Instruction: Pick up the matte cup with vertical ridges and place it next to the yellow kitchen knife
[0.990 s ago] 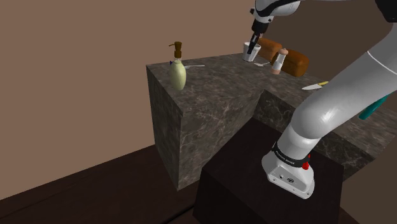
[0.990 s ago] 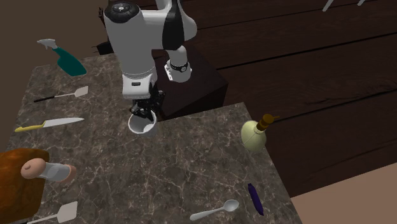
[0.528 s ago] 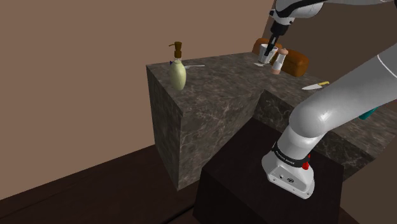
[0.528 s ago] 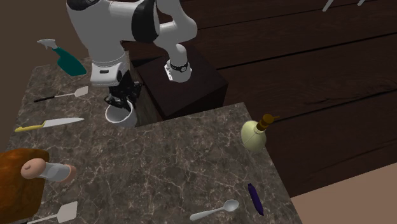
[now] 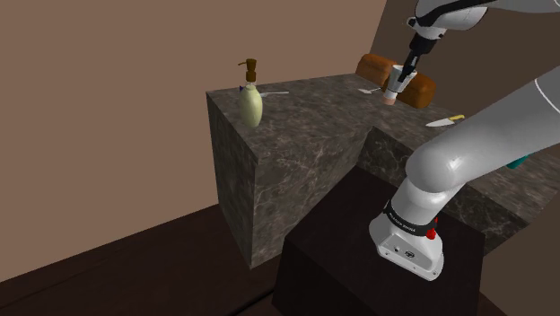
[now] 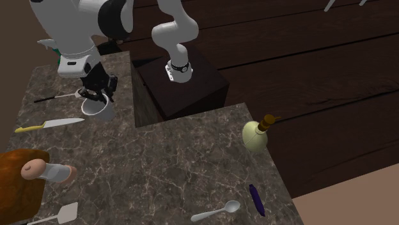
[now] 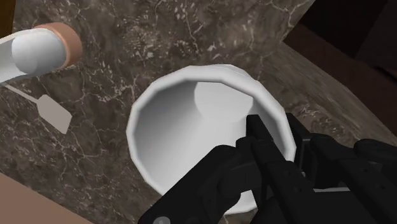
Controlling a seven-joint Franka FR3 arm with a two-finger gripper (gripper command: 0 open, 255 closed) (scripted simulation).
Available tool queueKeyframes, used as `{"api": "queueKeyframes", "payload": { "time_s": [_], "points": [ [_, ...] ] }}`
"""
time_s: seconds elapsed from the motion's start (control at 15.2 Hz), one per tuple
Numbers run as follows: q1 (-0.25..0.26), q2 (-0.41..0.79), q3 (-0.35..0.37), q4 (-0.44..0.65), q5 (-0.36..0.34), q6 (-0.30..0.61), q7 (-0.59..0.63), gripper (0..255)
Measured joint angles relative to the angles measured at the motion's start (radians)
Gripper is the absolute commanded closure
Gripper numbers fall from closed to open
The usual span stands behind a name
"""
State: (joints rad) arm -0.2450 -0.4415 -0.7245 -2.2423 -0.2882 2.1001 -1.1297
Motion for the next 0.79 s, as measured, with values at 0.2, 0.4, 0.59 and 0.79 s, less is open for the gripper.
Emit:
{"api": "queueKeyframes", "payload": {
  "time_s": [0.2,0.4,0.59,0.79],
  "points": [
    [-0.017,-0.004,-0.06,0.016,-0.006,-0.004,-0.077,255],
    [-0.022,0.013,-0.13,0.041,0.0,0.0,-0.155,255],
    [-0.025,0.021,-0.197,0.089,0.007,-0.025,-0.239,255],
    [-0.007,0.055,-0.282,0.136,0.032,-0.028,-0.323,255]
  ]
}}
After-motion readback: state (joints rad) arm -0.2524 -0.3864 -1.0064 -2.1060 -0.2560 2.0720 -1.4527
